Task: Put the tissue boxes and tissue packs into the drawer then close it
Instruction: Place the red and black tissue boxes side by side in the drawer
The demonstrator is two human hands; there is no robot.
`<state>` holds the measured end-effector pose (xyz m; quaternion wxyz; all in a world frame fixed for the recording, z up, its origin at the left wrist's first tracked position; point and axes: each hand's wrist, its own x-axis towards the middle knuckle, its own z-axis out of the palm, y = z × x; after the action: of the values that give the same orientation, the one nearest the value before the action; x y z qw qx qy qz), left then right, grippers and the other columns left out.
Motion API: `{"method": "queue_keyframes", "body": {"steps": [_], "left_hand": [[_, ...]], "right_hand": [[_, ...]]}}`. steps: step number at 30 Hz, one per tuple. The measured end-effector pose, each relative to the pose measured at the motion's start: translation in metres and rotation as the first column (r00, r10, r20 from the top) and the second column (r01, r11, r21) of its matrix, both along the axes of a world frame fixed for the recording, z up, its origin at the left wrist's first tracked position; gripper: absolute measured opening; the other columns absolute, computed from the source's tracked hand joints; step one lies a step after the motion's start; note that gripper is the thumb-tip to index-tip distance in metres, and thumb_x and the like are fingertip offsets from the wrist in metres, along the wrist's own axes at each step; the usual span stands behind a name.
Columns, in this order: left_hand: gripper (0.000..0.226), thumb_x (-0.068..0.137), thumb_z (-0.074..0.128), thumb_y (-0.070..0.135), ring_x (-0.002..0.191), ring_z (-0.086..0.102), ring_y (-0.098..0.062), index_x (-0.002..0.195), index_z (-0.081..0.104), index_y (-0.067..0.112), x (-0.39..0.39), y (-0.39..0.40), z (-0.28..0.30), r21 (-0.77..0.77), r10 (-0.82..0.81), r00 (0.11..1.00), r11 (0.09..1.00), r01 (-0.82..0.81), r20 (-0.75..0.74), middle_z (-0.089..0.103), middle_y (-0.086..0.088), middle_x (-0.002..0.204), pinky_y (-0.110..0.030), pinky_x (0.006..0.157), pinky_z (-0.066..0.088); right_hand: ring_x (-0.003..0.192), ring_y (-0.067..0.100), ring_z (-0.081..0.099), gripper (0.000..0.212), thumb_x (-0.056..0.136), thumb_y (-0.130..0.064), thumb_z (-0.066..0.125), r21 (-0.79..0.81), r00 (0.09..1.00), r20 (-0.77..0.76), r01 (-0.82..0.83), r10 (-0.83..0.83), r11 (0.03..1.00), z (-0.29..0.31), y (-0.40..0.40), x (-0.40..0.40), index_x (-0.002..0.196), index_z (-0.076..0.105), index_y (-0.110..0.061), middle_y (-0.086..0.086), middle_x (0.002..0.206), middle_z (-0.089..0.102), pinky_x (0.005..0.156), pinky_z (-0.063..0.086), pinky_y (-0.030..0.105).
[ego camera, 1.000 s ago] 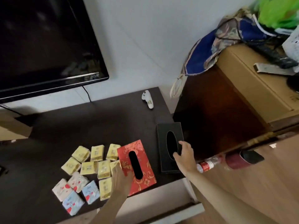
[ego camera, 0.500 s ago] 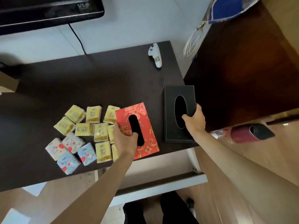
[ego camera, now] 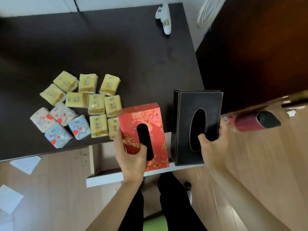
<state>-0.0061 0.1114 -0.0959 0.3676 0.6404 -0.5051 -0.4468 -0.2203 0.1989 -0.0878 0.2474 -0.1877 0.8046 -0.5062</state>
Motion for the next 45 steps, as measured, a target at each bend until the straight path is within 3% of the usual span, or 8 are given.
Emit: {"method": "queue_keyframes", "body": {"steps": [5,11,16,22,30,36,40,45], "left_hand": [[0.08,0.078,0.078,0.021,0.129,0.054,-0.007,0.141,0.039,0.051,0.005,0.021,-0.028,-0.089,-0.009,1.0,0.996,0.008,-0.011,0.056,0.018,0.134,-0.02,0.104,0.043],[0.08,0.079,0.079,0.028,0.131,0.052,-0.01,0.144,0.037,0.047,0.01,0.036,-0.063,-0.191,-0.012,0.999,0.982,0.002,-0.05,0.053,0.017,0.14,-0.016,0.103,0.042],[0.084,0.079,0.077,0.021,0.129,0.054,-0.015,0.15,0.033,0.032,0.017,0.042,-0.08,-0.146,-0.128,0.991,0.982,0.121,-0.044,0.054,0.0,0.14,-0.03,0.104,0.048],[0.075,0.077,0.075,0.005,0.109,0.066,-0.006,0.144,0.04,0.006,0.027,0.051,-0.085,-0.18,-0.255,0.964,0.954,0.239,-0.072,0.066,0.005,0.122,-0.02,0.086,0.055],[0.066,0.062,0.067,-0.01,0.071,0.071,-0.002,0.114,0.058,0.029,0.041,0.082,-0.1,-0.234,-0.324,0.929,0.931,0.28,-0.18,0.075,0.015,0.083,-0.018,0.058,0.055],[0.061,0.068,0.064,-0.02,0.058,0.064,-0.002,0.113,0.056,0.021,0.053,0.131,-0.083,-0.165,-0.282,0.94,0.953,0.253,-0.192,0.068,0.012,0.069,-0.021,0.054,0.051],[0.051,0.071,0.063,-0.02,0.046,0.061,0.0,0.098,0.055,0.022,0.063,0.159,-0.082,-0.106,-0.304,0.935,0.952,0.288,-0.185,0.064,0.004,0.07,-0.017,0.045,0.048],[0.05,0.071,0.061,-0.02,0.048,0.062,-0.008,0.114,0.058,0.007,0.068,0.164,-0.083,-0.037,-0.317,0.931,0.948,0.316,-0.178,0.066,-0.001,0.067,-0.021,0.044,0.048]], "right_hand": [[0.122,0.015,0.066,0.069,0.079,-0.006,0.074,-0.058,0.997,-0.078,-0.018,0.013,0.998,-0.034,0.011,0.021,0.139,0.055,-0.034,-0.009,0.127,0.069,0.098,0.054,0.022],[0.129,0.011,0.061,0.079,0.076,-0.009,0.073,-0.065,0.993,-0.113,-0.052,0.044,0.997,-0.065,0.011,0.018,0.147,0.047,-0.032,-0.01,0.135,0.065,0.106,0.05,0.024],[0.126,0.0,0.06,0.082,0.077,-0.009,0.072,-0.038,0.985,-0.159,-0.079,0.072,0.996,-0.075,0.022,0.018,0.152,0.041,-0.024,-0.009,0.136,0.063,0.103,0.046,0.013],[0.117,0.004,0.064,0.076,0.076,-0.025,0.07,0.049,0.942,-0.284,-0.172,0.179,0.984,-0.079,0.038,0.014,0.146,0.042,-0.022,-0.012,0.127,0.066,0.102,0.051,0.029],[0.09,0.014,0.056,0.059,0.068,-0.051,0.065,0.165,0.769,-0.582,-0.208,0.265,0.964,-0.091,0.082,0.015,0.123,0.047,-0.044,-0.028,0.088,0.059,0.082,0.043,0.038],[0.093,0.035,0.063,0.048,0.074,-0.05,0.067,0.269,0.69,-0.627,-0.243,0.361,0.932,-0.091,0.124,0.032,0.115,0.056,-0.027,-0.002,0.103,0.069,0.077,0.044,0.041],[0.085,0.034,0.06,0.046,0.076,-0.053,0.064,0.354,0.671,-0.612,-0.241,0.419,0.904,-0.098,0.149,0.037,0.107,0.055,-0.021,0.004,0.099,0.068,0.075,0.048,0.043],[0.1,0.028,0.043,0.043,0.081,-0.053,0.061,0.437,0.574,-0.657,-0.238,0.489,0.867,-0.106,0.154,0.035,0.094,0.053,-0.013,0.007,0.1,0.056,0.066,0.035,0.038]]}}
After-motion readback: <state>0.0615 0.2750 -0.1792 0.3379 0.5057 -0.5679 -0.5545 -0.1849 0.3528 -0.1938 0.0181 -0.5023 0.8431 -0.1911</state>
